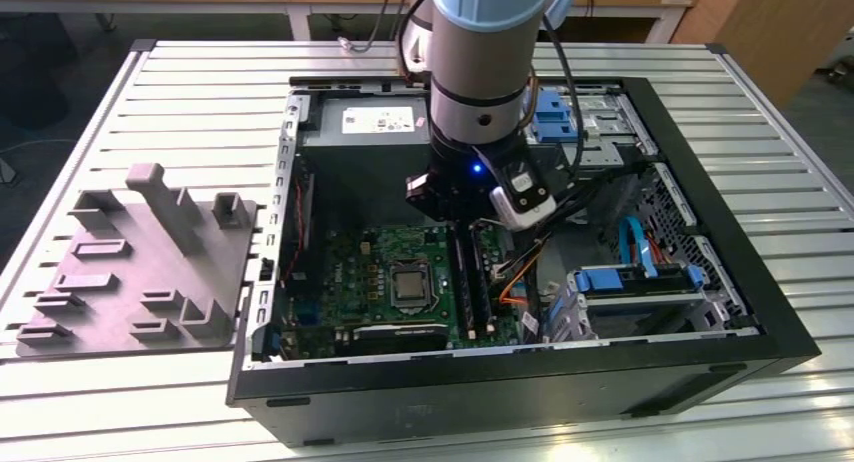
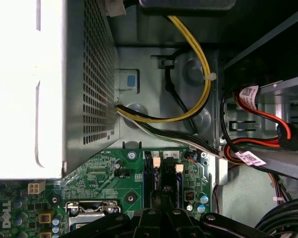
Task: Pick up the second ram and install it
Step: 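Press down the second ram until it locks into place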
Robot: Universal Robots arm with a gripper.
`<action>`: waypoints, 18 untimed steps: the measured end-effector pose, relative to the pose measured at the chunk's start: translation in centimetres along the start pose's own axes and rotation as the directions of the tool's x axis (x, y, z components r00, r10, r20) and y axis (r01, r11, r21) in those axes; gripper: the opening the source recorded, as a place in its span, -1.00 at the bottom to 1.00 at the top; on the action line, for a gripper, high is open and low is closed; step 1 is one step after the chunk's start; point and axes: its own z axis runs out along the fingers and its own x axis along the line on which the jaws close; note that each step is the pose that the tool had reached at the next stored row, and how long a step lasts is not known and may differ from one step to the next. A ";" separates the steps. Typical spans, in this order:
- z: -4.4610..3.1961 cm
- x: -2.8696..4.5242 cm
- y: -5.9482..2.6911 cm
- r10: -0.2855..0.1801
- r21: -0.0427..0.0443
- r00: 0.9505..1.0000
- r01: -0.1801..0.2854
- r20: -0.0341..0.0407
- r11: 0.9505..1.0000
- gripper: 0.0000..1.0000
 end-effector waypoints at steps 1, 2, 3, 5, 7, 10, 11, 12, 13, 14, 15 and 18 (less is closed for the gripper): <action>0.00 0.00 0.00 0.000 0.000 1.000 0.000 0.000 1.000 -0.80; 0.00 0.00 0.00 0.000 0.000 1.000 0.000 0.000 1.000 -0.80; 0.00 0.00 0.00 0.000 0.000 1.000 0.000 0.000 1.000 -0.80; 0.01 0.01 0.05 0.000 0.000 1.000 0.000 0.000 1.000 -0.80; 0.02 0.04 0.17 0.000 0.000 1.000 0.000 0.000 1.000 -0.80; 0.12 0.08 0.21 0.000 0.000 1.000 0.000 0.000 1.000 -0.80; 0.19 0.09 0.22 0.000 0.000 1.000 0.000 0.000 1.000 -0.80; 0.20 0.10 0.22 0.000 0.000 1.000 0.000 0.000 1.000 -0.80; 0.20 0.10 0.22 0.000 0.000 1.000 0.000 0.000 1.000 -0.80; 0.20 0.10 0.22 0.000 0.000 1.000 0.000 0.000 1.000 -0.80; 0.21 0.10 0.22 0.000 0.000 1.000 0.000 0.000 1.000 -0.80; 0.42 0.11 0.21 0.000 0.000 1.000 0.000 0.000 1.000 -0.80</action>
